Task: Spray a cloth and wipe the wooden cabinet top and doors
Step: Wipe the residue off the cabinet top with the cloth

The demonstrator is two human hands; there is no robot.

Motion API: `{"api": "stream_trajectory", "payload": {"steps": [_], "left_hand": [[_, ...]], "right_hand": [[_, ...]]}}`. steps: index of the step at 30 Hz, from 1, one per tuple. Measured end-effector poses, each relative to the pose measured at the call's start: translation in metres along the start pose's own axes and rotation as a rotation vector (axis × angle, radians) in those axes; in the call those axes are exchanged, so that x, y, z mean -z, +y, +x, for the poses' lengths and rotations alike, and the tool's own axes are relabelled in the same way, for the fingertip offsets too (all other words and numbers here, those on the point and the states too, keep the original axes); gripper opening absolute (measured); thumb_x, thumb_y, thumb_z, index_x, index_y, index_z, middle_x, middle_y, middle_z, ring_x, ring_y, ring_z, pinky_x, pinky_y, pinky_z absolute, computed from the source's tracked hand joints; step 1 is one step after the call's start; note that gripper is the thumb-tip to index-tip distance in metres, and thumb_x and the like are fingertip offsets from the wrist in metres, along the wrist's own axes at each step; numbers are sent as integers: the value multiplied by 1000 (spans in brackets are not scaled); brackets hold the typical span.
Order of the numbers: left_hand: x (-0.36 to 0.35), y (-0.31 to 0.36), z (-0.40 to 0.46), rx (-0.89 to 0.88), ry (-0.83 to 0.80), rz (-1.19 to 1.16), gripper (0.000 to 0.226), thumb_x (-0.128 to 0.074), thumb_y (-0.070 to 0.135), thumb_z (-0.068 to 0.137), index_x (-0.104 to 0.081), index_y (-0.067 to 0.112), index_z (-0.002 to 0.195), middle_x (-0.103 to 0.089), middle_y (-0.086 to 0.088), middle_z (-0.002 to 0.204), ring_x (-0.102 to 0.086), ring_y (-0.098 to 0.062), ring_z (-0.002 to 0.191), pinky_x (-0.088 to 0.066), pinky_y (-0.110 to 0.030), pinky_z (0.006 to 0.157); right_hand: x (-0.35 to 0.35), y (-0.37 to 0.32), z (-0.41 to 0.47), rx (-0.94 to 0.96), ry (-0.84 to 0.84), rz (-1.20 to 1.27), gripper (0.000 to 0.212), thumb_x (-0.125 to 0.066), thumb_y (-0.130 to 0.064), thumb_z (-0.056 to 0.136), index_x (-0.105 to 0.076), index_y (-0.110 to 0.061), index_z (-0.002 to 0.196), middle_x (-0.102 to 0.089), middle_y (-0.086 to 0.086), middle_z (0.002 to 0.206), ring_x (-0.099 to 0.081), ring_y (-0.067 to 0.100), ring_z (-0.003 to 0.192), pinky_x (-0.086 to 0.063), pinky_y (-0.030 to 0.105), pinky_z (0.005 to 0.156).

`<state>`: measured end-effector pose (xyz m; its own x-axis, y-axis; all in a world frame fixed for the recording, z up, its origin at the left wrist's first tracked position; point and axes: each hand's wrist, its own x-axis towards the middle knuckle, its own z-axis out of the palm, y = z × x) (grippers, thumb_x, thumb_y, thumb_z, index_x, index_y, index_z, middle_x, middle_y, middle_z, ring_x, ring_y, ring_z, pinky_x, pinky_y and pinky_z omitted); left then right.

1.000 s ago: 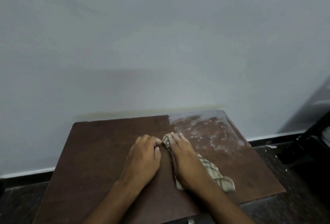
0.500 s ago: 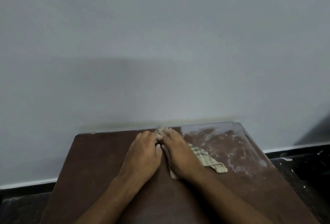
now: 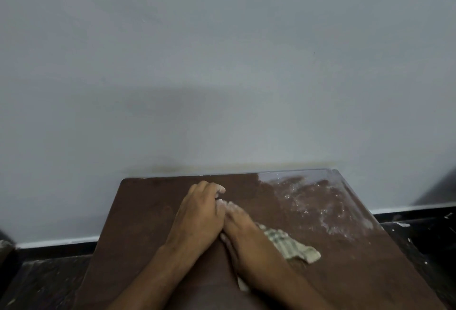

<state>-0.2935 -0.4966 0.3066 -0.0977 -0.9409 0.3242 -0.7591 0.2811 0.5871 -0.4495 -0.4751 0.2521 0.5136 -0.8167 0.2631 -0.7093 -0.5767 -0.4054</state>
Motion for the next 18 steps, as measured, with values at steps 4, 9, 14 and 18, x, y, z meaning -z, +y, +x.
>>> {"api": "stream_trajectory", "payload": {"steps": [4, 9, 14, 18], "left_hand": [[-3, 2, -13, -11, -7, -9, 23, -58, 17, 85, -63, 25, 106, -56, 14, 102, -50, -6, 100, -45, -25, 90], [-2, 7, -37, -26, -41, 15, 21, -57, 22, 88, -61, 30, 108, -55, 18, 104, -48, -1, 101, -44, -21, 90], [-12, 13, -46, -21, -34, -14, 17, -54, 24, 88, -62, 28, 103, -57, 14, 99, -50, -9, 95, -47, -31, 86], [-31, 31, -50, -87, -43, -89, 25, -38, 44, 96, -60, 32, 93, -55, 19, 92, -49, -3, 89, -46, -29, 81]], "right_hand": [[13, -8, -46, 59, -40, -45, 52, -37, -30, 105, -27, -30, 156, -21, -14, 164, -15, 5, 152, -18, 24, 123], [37, 39, -19, -226, 117, -56, 49, -42, -23, 106, -37, -25, 154, -35, -6, 160, -29, 15, 149, -21, 30, 124], [10, -1, -40, -190, 134, -46, 56, -44, -19, 99, -36, -19, 155, -31, -2, 162, -23, 14, 150, -16, 32, 124], [11, -17, -88, -87, 93, -40, 51, -27, -37, 108, -38, -20, 154, -36, -3, 160, -30, 15, 149, -27, 29, 121]]}}
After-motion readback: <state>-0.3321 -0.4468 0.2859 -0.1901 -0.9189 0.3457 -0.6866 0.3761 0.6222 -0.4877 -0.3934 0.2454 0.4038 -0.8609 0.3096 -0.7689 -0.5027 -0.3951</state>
